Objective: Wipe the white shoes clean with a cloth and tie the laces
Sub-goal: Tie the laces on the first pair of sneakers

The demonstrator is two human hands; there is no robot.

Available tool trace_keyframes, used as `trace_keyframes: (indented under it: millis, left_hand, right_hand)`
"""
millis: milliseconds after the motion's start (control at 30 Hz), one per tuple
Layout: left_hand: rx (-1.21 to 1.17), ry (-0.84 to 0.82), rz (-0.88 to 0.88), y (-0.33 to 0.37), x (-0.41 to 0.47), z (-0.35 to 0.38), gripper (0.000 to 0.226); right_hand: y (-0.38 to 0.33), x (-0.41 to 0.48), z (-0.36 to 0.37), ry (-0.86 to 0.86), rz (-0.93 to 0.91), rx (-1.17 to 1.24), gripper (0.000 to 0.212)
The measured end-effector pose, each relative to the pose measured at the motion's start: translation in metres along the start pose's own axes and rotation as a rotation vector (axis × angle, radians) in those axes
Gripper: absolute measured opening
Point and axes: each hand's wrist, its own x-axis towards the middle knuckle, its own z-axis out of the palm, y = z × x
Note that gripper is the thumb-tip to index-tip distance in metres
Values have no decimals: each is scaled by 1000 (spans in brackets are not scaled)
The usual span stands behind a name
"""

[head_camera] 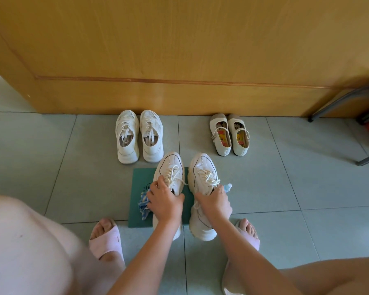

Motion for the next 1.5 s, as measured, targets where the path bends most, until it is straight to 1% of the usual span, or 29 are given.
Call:
trace_keyframes:
  millis: [133,267,367,467,567,633,767,833,933,967,1067,1267,1367,1500]
  left_hand:
    - [-44,51,10,1,0,1,72]
    - [-122,91,-4,7,6,0,68]
    - [-61,73,-15,11,5,3,70]
    - [-46,50,-39,12,2,9,76]
    - [-53,-5,-74,13,4,12,92]
    - [-47,-18,-73,14,6,13,97]
    - [-24,-7,-95,14,8,15,92]
    - [-7,-25,-126,14,8,15,93]
    - [7,-51,-148,15,9,15,100]
    - [-2,-55,-152,15,10,15,99]
    - [-28,-37,-150,13,10,15,91]
    - [-110,67,-107,13,7,11,81]
    - [-205,134,-62,34,18,-2,77]
    - [-224,166,-16,72,50,-19,75]
  right_hand:
    - [0,3,-8,13,2,7,41]
    - [-9,9,-14,22,9,34,42]
    - [-12,12,-16,38,-8,18,44]
    - [-10,12,-14,54,-21,-23,47]
    - [-5,10,-10,64,-33,-52,47]
    - [-3,9,-7,68,-40,-66,46]
    - [-2,6,-2,65,-55,-67,52]
    - [-1,5,0,57,-65,-71,57]
    - [0,5,0,32,-72,-89,71]
    - [0,5,0,29,-70,-90,73]
    - [-1,6,-1,41,-55,-64,63]
    - [-4,7,-13,76,-22,19,45]
    - [-18,13,-25,94,-24,67,43]
    - [-48,36,-43,128,-75,91,46]
